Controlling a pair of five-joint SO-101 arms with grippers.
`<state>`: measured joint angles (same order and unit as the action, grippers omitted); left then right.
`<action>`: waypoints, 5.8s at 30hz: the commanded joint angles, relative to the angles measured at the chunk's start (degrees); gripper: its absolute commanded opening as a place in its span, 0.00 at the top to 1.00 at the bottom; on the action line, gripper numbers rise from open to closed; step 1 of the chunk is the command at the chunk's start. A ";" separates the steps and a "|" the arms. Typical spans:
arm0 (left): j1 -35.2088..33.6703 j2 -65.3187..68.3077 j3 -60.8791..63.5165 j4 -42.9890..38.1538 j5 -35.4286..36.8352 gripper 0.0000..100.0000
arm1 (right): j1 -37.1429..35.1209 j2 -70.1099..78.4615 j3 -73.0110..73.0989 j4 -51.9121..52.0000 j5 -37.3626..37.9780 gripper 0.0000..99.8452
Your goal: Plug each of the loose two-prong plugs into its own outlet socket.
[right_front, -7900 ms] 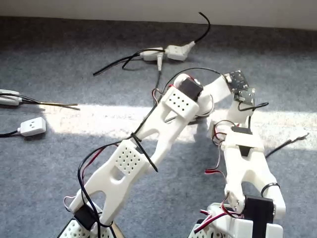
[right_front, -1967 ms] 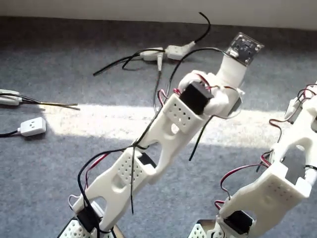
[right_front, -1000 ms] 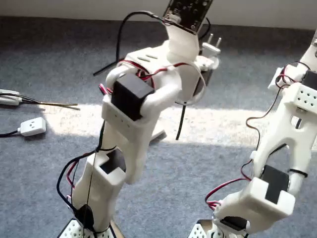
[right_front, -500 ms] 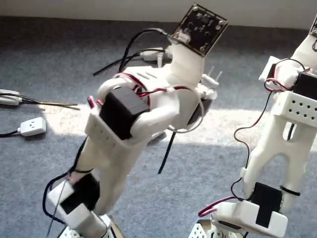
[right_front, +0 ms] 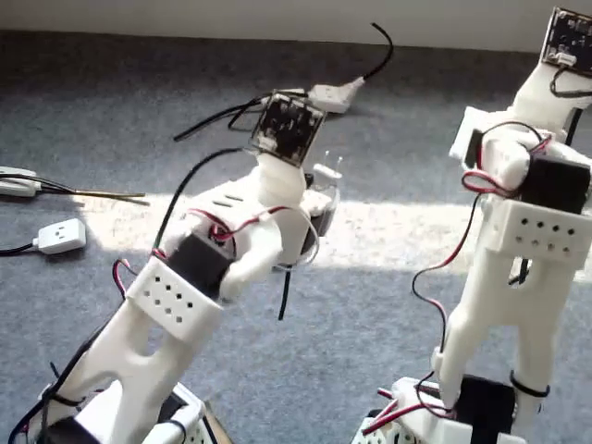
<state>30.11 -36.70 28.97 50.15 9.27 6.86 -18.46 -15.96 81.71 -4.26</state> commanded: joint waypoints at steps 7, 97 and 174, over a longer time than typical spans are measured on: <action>3.91 -4.09 38.64 -61.45 0.09 0.99 | -14.90 -7.25 6.81 1.98 3.16 0.99; -4.18 9.36 14.81 -25.93 -10.20 0.99 | -6.46 -7.34 26.51 -10.15 9.49 0.99; -6.20 59.38 -52.79 44.92 -23.47 0.99 | -5.05 -6.81 28.09 -9.80 8.18 0.99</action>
<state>25.45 23.34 -23.43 95.25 -13.67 1.41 -24.18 12.35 72.92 5.23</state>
